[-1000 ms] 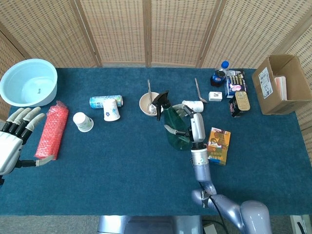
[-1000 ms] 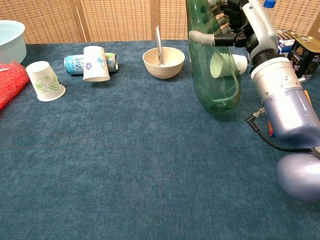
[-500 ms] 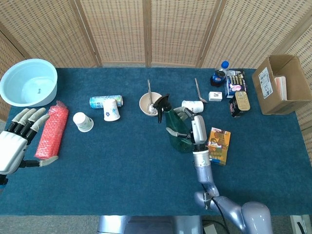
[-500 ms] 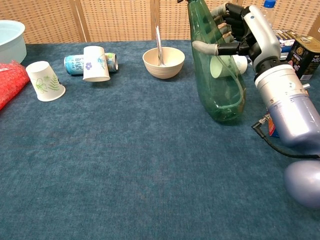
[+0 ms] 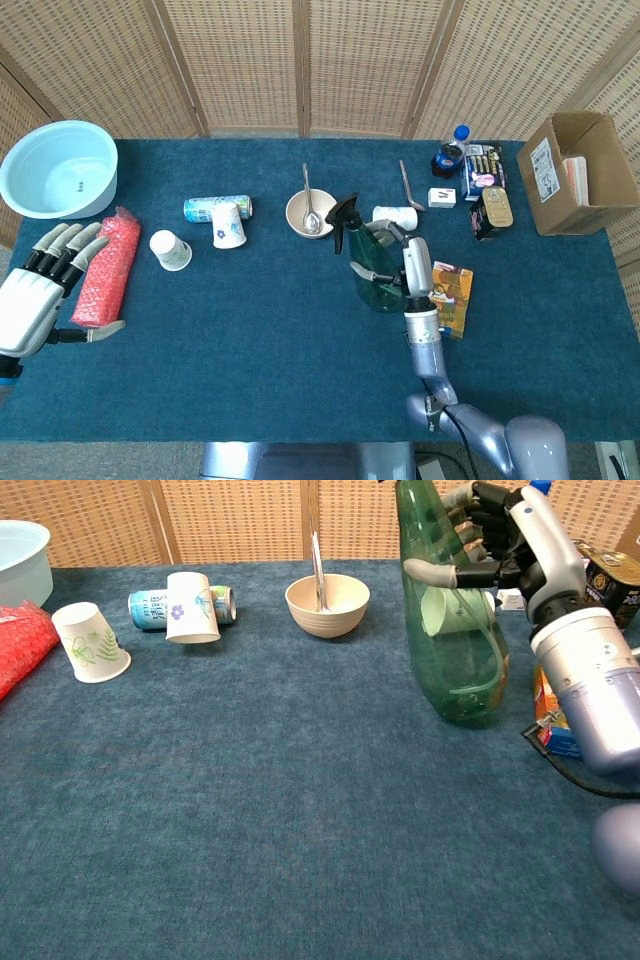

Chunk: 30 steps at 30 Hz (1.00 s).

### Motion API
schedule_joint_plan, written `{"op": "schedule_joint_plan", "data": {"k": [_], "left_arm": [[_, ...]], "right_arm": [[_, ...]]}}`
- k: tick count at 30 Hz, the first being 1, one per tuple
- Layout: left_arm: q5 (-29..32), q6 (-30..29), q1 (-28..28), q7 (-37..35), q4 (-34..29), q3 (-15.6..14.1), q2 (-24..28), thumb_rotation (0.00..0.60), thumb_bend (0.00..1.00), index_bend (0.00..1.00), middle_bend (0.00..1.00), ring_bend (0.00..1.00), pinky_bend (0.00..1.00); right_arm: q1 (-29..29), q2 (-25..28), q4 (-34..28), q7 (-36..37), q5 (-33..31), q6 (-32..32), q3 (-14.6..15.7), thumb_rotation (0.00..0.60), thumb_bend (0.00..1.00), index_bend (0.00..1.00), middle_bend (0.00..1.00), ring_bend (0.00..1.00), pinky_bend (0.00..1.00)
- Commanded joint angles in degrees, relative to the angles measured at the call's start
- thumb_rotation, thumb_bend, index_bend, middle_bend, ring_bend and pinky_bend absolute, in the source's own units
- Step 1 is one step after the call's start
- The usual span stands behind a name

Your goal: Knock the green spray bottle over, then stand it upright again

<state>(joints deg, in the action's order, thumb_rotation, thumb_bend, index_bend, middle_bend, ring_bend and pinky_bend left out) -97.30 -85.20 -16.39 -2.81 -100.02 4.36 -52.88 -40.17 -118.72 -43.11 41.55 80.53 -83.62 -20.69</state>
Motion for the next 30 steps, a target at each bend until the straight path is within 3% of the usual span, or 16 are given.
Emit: {"op": "schedule_joint_plan", "data": {"k": [1,22,30], "left_arm": [[-0.1,0.2,-0.1,0.2,0.0,0.0,-0.2,0.314,0.17,0.04,0.0,0.0,0.09],[-0.3,1.4,-1.2,0.5,0.1,0.0,-1.2,0.316,0.17,0.04,0.0,0.0,0.09],[-0.4,1.6,-1.4,0.5,0.0,0.0,-1.3,0.319,0.17,0.04,0.0,0.0,0.09]], "right_arm": [[0.8,0.6,-0.8,0.0,0.0,-0.3,0.4,0.6,0.18,0.64,0.49,0.47,0.54],[4.1,3.8,-4.3,-0.6,-0.1,-2.4,0.6,0.6,0.16,0.59,0.46,0.44,0.49],[6.3,5.7,-8.7,-1.0,-1.2,-2.4,0.4,0.6,0.15,0.57,0.44,0.42,0.47]]}}
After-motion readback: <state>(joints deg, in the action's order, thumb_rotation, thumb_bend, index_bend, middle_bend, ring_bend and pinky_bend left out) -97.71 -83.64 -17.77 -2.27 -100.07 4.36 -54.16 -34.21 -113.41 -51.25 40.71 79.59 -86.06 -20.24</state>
